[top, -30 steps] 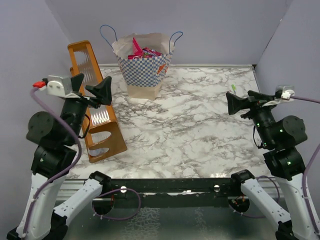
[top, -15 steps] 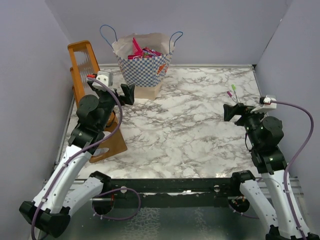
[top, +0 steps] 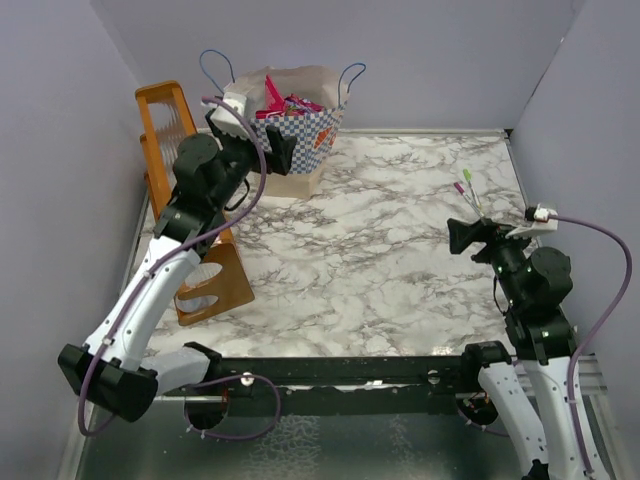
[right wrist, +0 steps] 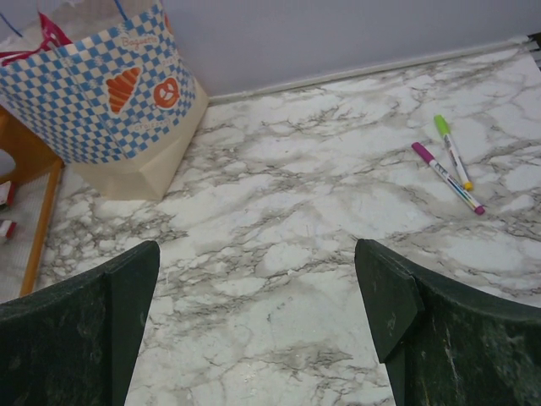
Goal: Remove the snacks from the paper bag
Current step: Move the paper bag to the center of the board.
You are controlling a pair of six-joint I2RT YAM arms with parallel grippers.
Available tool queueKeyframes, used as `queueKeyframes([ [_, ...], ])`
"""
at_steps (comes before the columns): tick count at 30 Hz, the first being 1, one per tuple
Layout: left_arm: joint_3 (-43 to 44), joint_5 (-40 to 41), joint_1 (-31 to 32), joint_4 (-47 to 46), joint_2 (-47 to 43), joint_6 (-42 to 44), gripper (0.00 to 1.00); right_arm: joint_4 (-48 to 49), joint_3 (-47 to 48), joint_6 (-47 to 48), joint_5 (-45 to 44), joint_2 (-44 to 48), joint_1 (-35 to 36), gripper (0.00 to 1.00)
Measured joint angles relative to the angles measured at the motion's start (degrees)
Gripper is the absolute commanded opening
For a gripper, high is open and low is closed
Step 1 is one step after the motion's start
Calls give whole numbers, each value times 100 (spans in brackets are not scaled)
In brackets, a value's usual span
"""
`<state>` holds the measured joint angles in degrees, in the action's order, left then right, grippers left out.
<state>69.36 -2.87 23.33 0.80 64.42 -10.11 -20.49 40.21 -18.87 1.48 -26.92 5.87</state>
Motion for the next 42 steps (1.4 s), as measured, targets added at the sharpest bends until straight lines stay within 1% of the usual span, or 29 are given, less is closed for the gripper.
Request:
queueKeyframes([
  [3,933,-175,-2,240,566,-168,89,63,-162,-39,195,310,0,99],
  [6,1598,-448,-15,297,1062,-341,89,70,-216,-46,332,374,-11,99],
  [13,2951,-935,-24,337,2411,-833,83,76,-225,-59,514,382,-33,99],
  [20,3733,-1115,-24,175,3864,-1462,77,90,-282,-101,538,531,-35,99],
  [28,4804,-1045,-42,164,5501,-1626,70,103,-284,-101,568,533,-35,99],
  [30,5088,-957,-39,278,5683,-1609,69,103,-284,-101,592,538,-35,99],
  [32,5598,-815,-39,203,6002,-1537,68,107,-284,-101,623,570,-35,99],
  [34,5823,-680,-33,127,6172,-1438,68,114,-284,-101,664,592,-35,99],
  [38,5831,-522,-35,-72,6229,-1320,60,120,-284,-101,699,599,-35,99],
  [41,5840,-522,-22,-302,6295,-1255,58,122,-284,-101,697,599,-35,99],
  [42,5864,-520,7,-350,6339,-1217,56,120,-284,-101,697,599,-35,99],
])
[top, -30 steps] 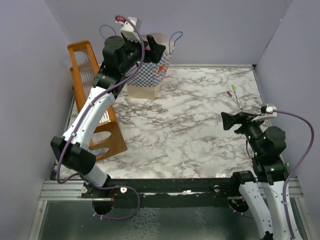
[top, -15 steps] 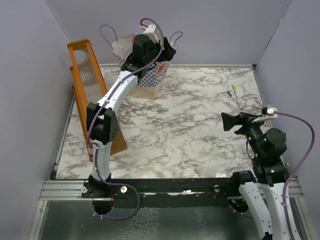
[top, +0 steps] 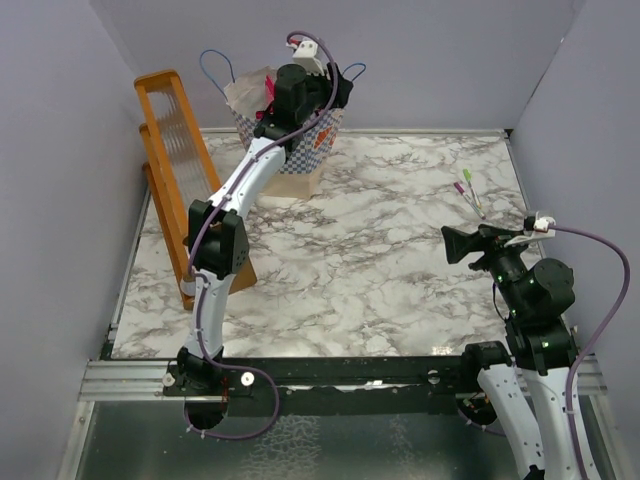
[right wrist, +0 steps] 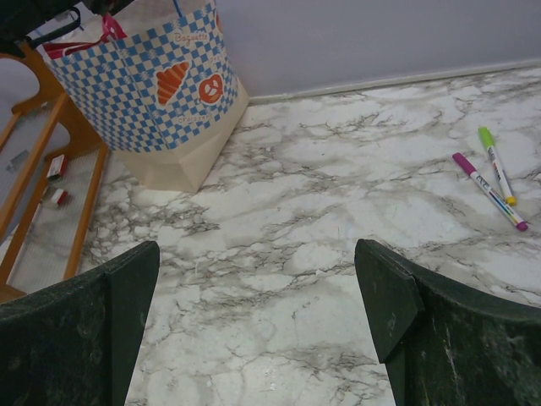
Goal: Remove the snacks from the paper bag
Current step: Move the paper bag to the center of the board.
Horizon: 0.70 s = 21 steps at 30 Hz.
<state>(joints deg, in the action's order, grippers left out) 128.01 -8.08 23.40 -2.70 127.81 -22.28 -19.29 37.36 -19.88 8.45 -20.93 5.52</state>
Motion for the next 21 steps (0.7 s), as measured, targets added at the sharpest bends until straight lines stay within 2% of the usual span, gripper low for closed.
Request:
queueKeyframes([
  [4,131,129,111,-105,256,256,47,2,0,0,0,-7,0,99],
  [7,205,267,240,-151,481,485,34,2,0,0,0,-22,0,99],
  [11,275,435,369,-181,656,684,10,0,0,0,0,-57,0,99],
  [13,369,533,378,-188,706,772,3,0,0,0,0,-66,0,99],
  [21,452,710,374,-146,706,988,0,0,0,0,0,-70,0,99],
])
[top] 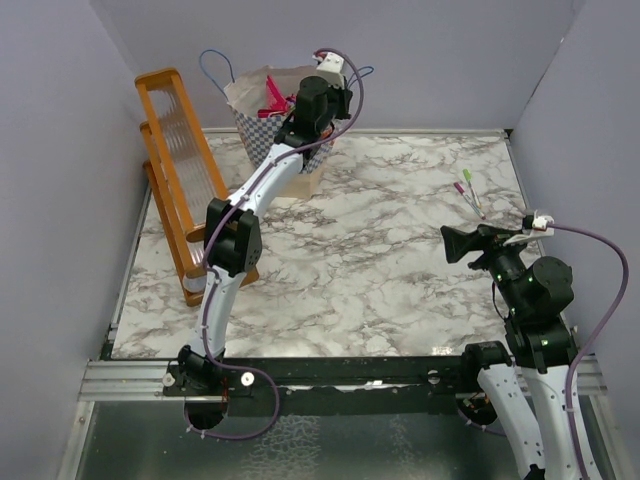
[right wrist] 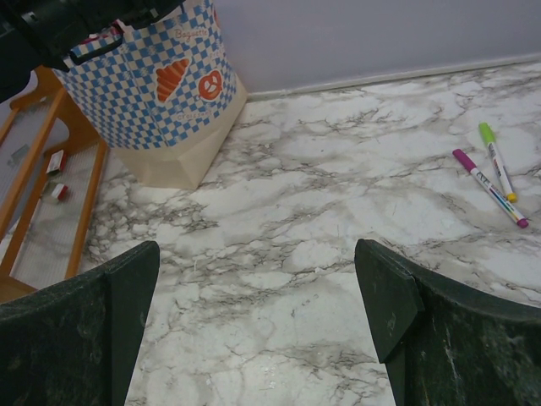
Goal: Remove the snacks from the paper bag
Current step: Move the paper bag to the center of the board.
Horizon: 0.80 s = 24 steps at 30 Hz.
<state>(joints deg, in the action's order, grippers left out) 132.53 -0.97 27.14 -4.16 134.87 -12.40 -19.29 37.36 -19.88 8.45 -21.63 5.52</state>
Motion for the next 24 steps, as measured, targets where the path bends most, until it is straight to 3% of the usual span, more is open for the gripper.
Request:
queueKeyframes([
  [13,-1893,262,544,782,-1687,455,0,0,0,-2,0,11,0,99],
  [24,-3565,490,1563,1290,-3235,439,0,0,0,-2,4,15,0,99],
])
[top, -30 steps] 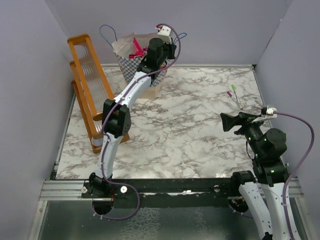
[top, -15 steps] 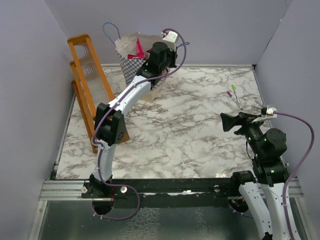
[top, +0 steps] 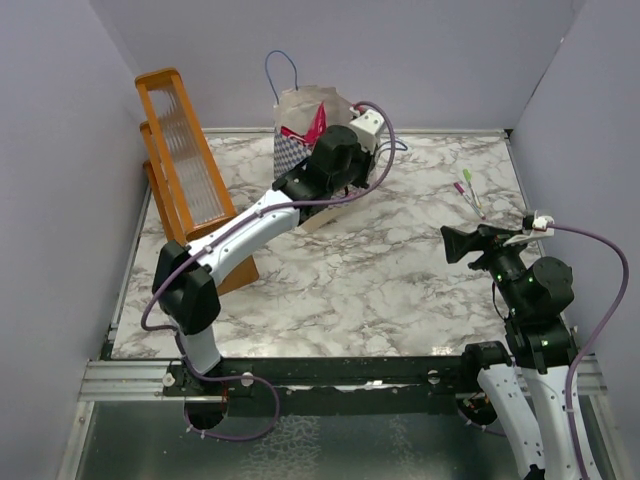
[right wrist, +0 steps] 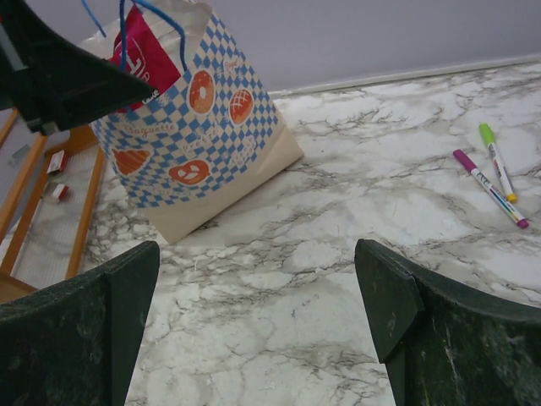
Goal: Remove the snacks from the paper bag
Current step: Move the paper bag to the center of the board.
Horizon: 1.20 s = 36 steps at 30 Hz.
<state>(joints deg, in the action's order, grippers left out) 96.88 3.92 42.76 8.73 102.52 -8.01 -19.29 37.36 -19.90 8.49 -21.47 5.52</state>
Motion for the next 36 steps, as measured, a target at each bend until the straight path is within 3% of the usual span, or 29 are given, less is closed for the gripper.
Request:
queueKeyframes([
  [9,-1126,332,879,293,-1364,-321,0,-2,0,0,46,-155,0,99],
  [15,-1261,538,1587,570,-1720,-520,0,-7,0,0,125,-238,0,99],
  [17,-1261,557,1755,671,-1755,-608,7,-11,0,0,146,-243,0,99],
  [24,-1248,518,1919,887,-2070,-754,59,-11,0,0,173,-328,0,99],
  [32,-640,562,1908,1412,-2697,-483,87,-15,0,0,175,-468,0,99],
  [36,-542,890,1755,1716,-3014,-354,91,-22,0,0,216,-518,0,99],
])
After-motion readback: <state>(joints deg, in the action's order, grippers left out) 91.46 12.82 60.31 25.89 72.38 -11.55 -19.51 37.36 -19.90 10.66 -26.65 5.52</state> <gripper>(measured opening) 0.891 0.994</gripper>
